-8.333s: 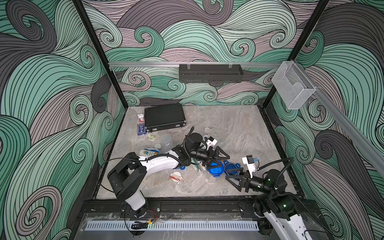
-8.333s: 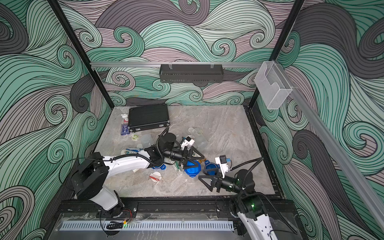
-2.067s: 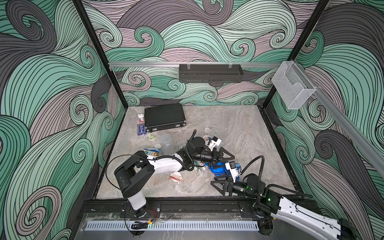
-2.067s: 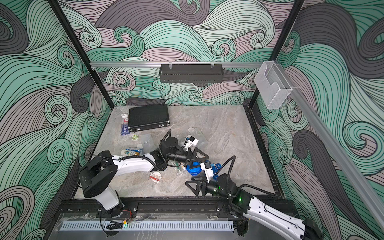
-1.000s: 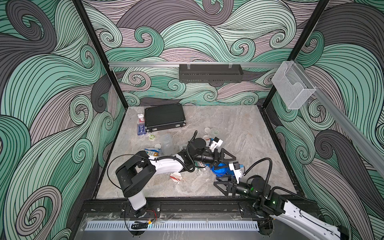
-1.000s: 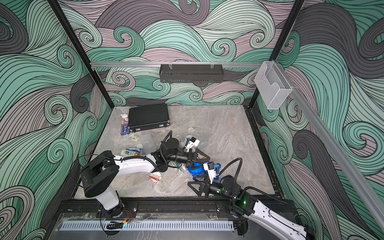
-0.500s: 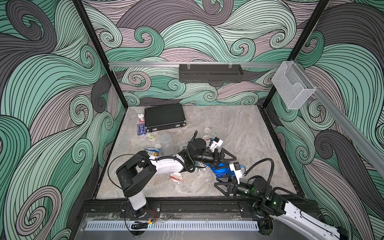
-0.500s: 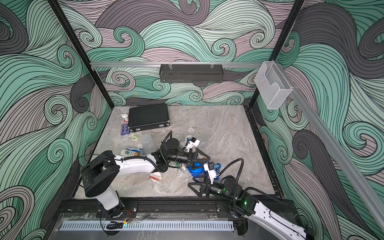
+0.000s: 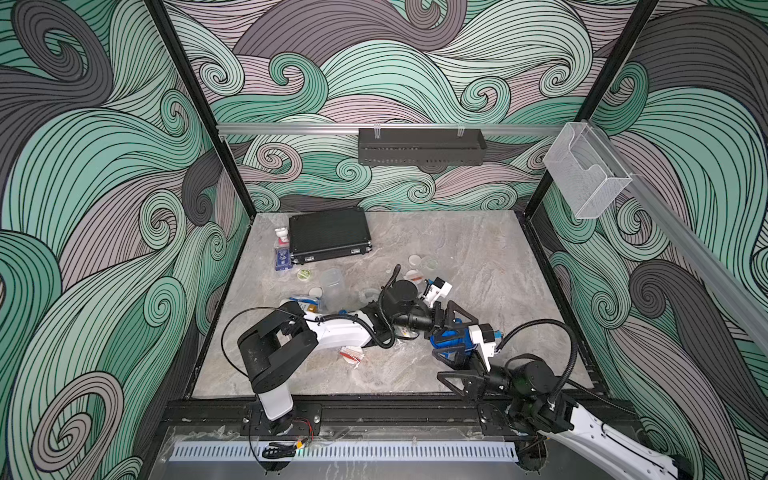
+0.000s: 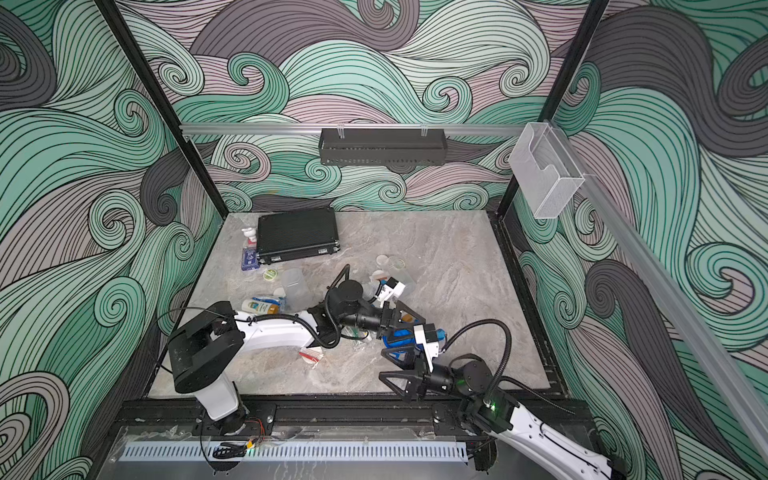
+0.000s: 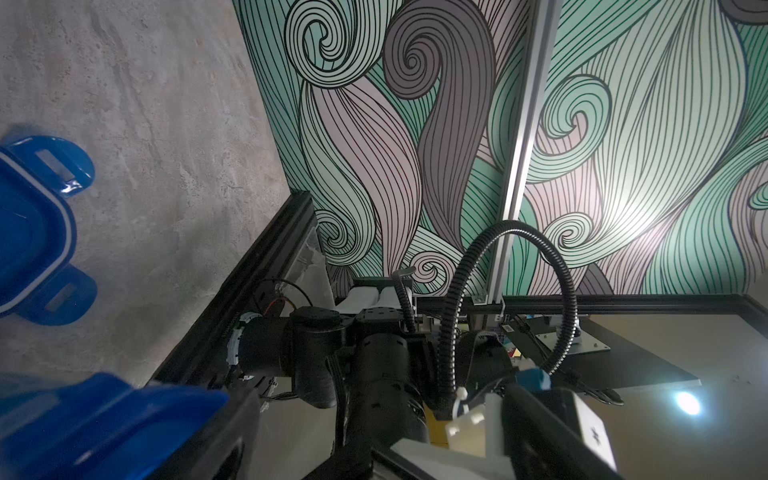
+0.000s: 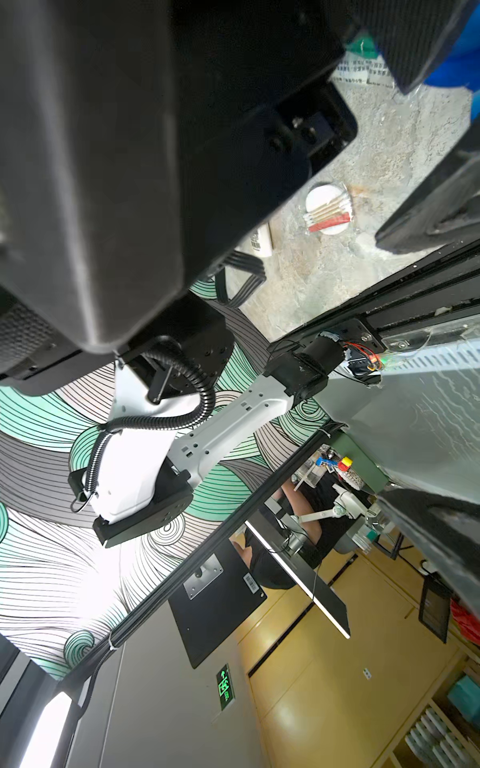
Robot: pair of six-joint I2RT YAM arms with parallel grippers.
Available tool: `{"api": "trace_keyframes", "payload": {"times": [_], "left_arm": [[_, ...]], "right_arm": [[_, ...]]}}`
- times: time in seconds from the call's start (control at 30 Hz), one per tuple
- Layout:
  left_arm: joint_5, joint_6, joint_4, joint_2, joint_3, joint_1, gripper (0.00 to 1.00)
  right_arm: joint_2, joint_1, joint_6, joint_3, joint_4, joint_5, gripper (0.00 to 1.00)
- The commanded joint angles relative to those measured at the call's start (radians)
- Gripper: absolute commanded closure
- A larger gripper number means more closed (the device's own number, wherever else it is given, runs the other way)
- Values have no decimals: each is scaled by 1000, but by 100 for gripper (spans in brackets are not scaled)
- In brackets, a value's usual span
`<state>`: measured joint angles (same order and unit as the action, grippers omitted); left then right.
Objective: Take out toiletry kits
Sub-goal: Unfasten the latch on the container.
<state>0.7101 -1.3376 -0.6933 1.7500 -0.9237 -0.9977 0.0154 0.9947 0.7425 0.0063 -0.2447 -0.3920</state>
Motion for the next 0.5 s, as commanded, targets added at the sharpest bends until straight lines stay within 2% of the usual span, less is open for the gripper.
{"api": "trace_keyframes", "payload": {"times": [0.0,0.2,0.3,0.47], "left_arm": [[-44,82,445,86,50,-8,8],[-55,237,712,28,-103,6,8],[-68,309,839,-3,-189,15,8],[-64,416,1004,-50,-310,26,7]], "right_arm": [[-8,-1,-33,-21,71,-74,7],[-8,-1,-76,77,164,-218,5],[0,-1,-178,178,330,-199,5],[26,-1,-171,207,325,-165,5]]}}
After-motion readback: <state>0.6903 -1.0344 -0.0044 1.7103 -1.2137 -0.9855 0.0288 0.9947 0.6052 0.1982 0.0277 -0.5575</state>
